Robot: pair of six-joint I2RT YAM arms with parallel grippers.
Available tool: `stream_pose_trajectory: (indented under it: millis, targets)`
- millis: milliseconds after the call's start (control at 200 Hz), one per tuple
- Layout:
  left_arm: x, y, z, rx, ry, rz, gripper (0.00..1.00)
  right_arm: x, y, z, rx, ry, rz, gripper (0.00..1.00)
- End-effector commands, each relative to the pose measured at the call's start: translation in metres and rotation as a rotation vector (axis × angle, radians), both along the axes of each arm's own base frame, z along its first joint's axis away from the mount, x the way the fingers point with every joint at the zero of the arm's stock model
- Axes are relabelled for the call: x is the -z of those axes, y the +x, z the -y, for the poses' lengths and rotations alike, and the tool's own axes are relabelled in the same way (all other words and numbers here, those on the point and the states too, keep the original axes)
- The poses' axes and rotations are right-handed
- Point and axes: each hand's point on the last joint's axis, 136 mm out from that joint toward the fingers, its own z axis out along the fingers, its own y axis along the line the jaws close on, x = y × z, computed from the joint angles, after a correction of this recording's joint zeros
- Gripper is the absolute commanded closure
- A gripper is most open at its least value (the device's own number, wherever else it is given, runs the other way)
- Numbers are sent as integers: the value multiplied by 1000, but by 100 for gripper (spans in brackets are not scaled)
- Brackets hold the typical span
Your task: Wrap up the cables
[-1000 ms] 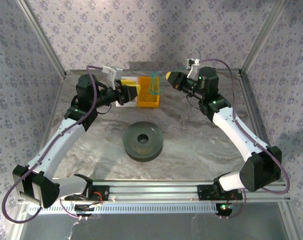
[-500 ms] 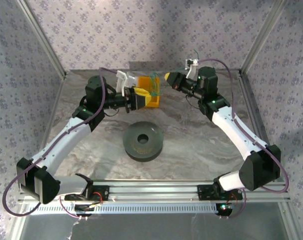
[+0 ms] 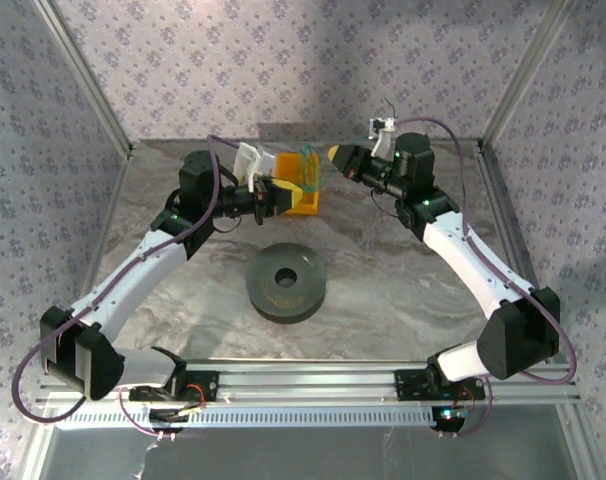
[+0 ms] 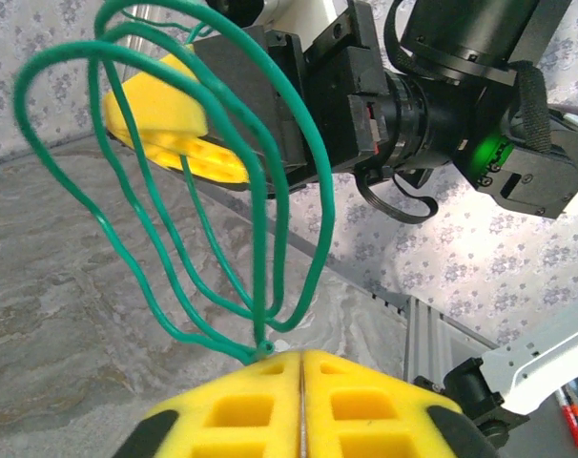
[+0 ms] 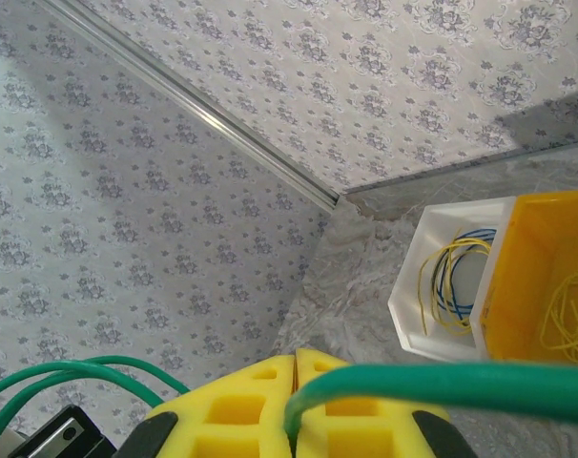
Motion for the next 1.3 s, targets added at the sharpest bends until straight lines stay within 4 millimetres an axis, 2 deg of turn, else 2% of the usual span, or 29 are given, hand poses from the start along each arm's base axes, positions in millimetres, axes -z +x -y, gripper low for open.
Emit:
stream_pose_trajectory:
  millis: [0, 80, 335, 765, 934, 949, 1009, 1139, 1204, 1299]
  targets:
    - [-23, 0, -2, -7, -21, 72, 95, -18, -5, -4, -27, 16, 41, 100]
    - [-23, 0, -3, -13, -21, 75, 100, -17, -5, -4, -28, 16, 42, 100]
    - [-24, 1, -11, -37, -16, 84, 100, -16, -6, -1, -25, 13, 43, 100]
    - [-12, 6, -38, -133, 22, 76, 100, -25, -8, 30, 33, 12, 59, 100]
    - [-14, 8, -37, -128, 10, 57, 100, -24, -9, 32, 38, 8, 57, 100]
    - [-15, 8, -36, -120, 4, 56, 97, -23, -9, 32, 37, 7, 57, 100]
    - [-23, 4, -31, -84, -24, 52, 70, -20, -8, 31, 37, 6, 49, 100]
    - [-36, -9, -14, -25, -32, 90, 41, -15, -6, 26, 32, 0, 38, 100]
    - [-40, -13, -7, -5, -29, 105, 31, -12, -5, 24, 29, -2, 33, 100]
    - [-40, -12, -2, -2, -21, 107, 29, -11, -5, 21, 22, -1, 31, 100]
